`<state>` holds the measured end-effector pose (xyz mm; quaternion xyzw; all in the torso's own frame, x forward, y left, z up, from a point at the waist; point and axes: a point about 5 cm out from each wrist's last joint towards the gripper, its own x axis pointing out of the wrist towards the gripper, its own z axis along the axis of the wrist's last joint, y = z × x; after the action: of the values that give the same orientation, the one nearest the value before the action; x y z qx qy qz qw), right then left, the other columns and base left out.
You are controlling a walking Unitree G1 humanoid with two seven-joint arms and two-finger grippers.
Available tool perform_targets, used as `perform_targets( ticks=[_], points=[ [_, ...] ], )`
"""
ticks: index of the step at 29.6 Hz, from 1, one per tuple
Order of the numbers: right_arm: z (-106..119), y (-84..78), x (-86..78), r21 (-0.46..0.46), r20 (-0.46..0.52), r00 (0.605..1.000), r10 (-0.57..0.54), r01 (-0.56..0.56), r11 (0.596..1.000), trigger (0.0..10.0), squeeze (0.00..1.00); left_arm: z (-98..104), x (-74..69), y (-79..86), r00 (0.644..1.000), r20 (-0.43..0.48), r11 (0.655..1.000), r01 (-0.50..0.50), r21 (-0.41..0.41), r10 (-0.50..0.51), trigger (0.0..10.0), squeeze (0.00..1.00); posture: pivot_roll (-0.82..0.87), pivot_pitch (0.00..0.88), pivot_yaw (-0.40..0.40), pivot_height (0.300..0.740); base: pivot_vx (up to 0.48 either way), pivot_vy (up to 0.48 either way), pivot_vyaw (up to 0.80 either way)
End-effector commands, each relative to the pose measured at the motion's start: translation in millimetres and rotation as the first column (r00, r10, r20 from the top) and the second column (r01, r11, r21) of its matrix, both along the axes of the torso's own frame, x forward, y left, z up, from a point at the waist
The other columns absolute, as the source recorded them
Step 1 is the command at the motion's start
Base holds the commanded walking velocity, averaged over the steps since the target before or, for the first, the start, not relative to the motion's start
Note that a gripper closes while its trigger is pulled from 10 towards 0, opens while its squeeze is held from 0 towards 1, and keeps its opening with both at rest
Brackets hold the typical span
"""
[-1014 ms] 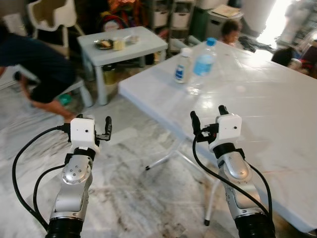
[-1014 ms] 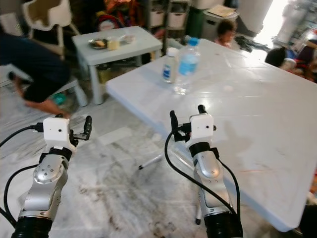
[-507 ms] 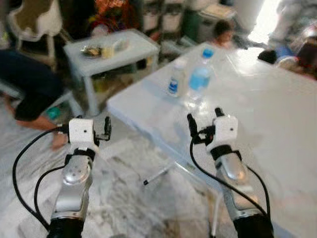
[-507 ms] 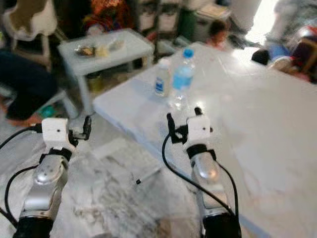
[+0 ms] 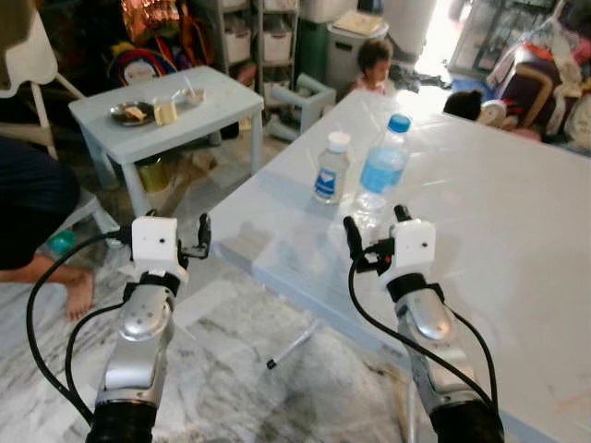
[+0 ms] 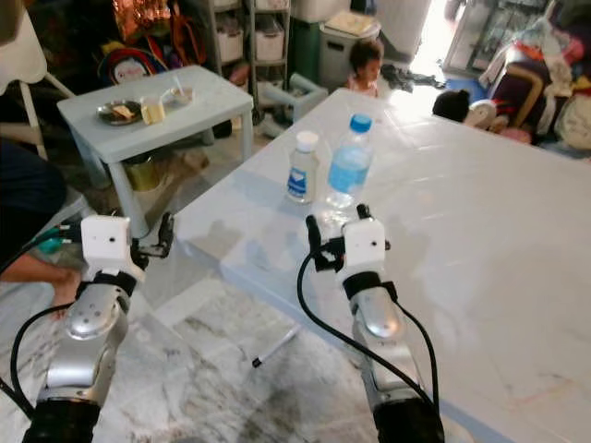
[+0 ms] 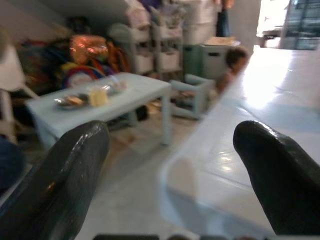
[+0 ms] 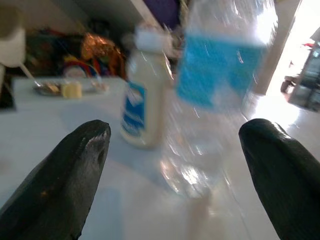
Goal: Restocking fridge
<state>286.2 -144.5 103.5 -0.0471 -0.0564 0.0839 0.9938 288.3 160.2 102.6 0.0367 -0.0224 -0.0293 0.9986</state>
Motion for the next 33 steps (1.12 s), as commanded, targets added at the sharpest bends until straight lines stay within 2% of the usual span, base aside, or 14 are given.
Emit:
perform_targets(
  ticks=[1, 9, 13, 18, 20, 26, 33],
  points=[
    [1, -0.2, 0.7, 0.002, 0.008, 1.0, -0.009, 0.009, 1.0, 10.0, 0.0, 3, 0.5, 1.2, 1.0, 0.012, 1.0, 0.003, 0.02, -0.004, 10.0, 0.0, 0.02, 0.0, -0.04, 0.74, 0.0, 0.0, 0.0],
    [2, 5.6, 1.9, 0.002, 0.01, 1.0, 0.009, -0.009, 1.0, 10.0, 0.0, 3, -0.4, 0.4, 1.0, 0.014, 0.999, 0.015, 0.03, -0.015, 10.0, 0.0, 0.03, 0.0, -0.04, 0.74, 0.0, 0.0, 0.0],
    [4, 8.1, 3.8, 0.007, 0.017, 1.0, 0.013, -0.013, 1.0, 10.0, 0.0, 3, -1.0, 0.9, 1.0, 0.012, 0.999, 0.015, 0.036, -0.015, 10.0, 0.0, 0.03, 0.0, -0.038, 0.74, 0.0, 0.0, -0.76],
    [22, 8.3, 13.7, -0.002, 0.086, 0.996, 0.014, -0.014, 1.0, 10.0, 0.0, 3, -3.5, 2.9, 1.0, 0.005, 0.999, 0.02, 0.045, -0.02, 10.0, 0.0, 0.03, 0.0, -0.03, 0.74, 0.0, 0.0, -0.8],
    [29, 2.2, 22.0, 0.007, 0.102, 0.995, -0.016, 0.015, 1.0, 10.0, 0.0, 3, -4.2, 3.0, 1.0, 0.004, 0.999, 0.026, 0.047, -0.026, 10.0, 0.0, 0.04, 0.0, -0.026, 0.74, 0.0, 0.0, 0.0],
    [42, -6.5, 30.4, -0.01, 0.143, 0.989, -0.038, 0.039, 0.999, 10.0, 0.0, 7, -5.6, 7.9, 1.0, 0.017, 0.999, 0.02, 0.05, -0.021, 10.0, 0.0, 0.05, 0.0, -0.017, 0.74, 0.0, 0.0, 0.0],
    [67, -4.2, 37.4, -0.036, 0.222, 0.975, 0.014, -0.006, 0.999, 10.0, 0.0, 21, -2.5, 23.1, 0.998, 0.063, 0.997, -0.037, 0.061, 0.033, 10.0, 0.0, 0.05, 0.0, -0.012, 0.74, 0.0, 0.0, 0.0]
  ],
)
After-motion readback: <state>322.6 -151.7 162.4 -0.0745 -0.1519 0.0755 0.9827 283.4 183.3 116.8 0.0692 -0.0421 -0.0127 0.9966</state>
